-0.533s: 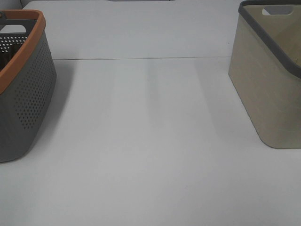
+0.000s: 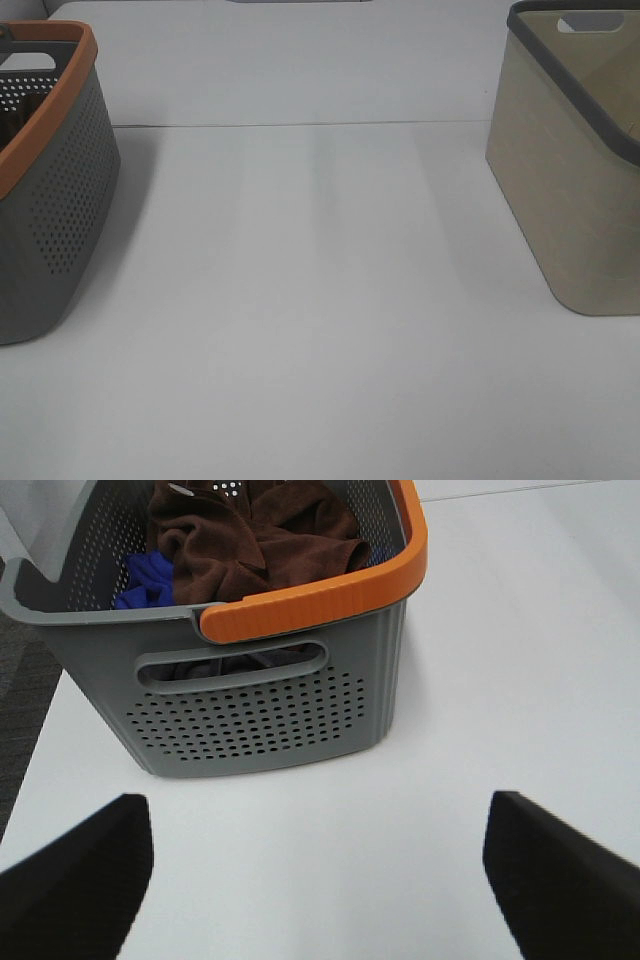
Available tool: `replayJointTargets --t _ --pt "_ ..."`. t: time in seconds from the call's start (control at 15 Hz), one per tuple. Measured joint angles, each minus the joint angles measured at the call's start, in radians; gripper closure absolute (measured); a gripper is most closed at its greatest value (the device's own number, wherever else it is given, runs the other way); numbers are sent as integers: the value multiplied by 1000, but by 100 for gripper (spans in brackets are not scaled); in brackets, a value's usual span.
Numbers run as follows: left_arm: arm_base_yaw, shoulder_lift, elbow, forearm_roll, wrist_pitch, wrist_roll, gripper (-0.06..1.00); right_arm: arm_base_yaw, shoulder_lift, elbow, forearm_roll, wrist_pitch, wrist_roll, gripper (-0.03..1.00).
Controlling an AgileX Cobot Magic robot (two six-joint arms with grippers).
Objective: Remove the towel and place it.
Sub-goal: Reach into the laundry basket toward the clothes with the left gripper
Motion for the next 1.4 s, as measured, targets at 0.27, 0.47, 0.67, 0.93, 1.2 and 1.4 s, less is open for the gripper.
replayJointTargets --t 0.27,0.47,0.67,0.93,1.2,1.4 --pt "0 0 0 0 0 0 9 0 0 0 0 0 0 24" --pt "0 0 0 0 0 0 9 0 0 0 0 0 0 24" --pt "0 0 0 0 0 0 9 0 0 0 0 0 0 24" --pt "0 0 0 0 0 0 9 0 0 0 0 0 0 24" --pt "0 0 0 0 0 0 9 0 0 0 0 0 0 24" --pt "0 0 0 0 0 0 9 0 0 0 0 0 0 24"
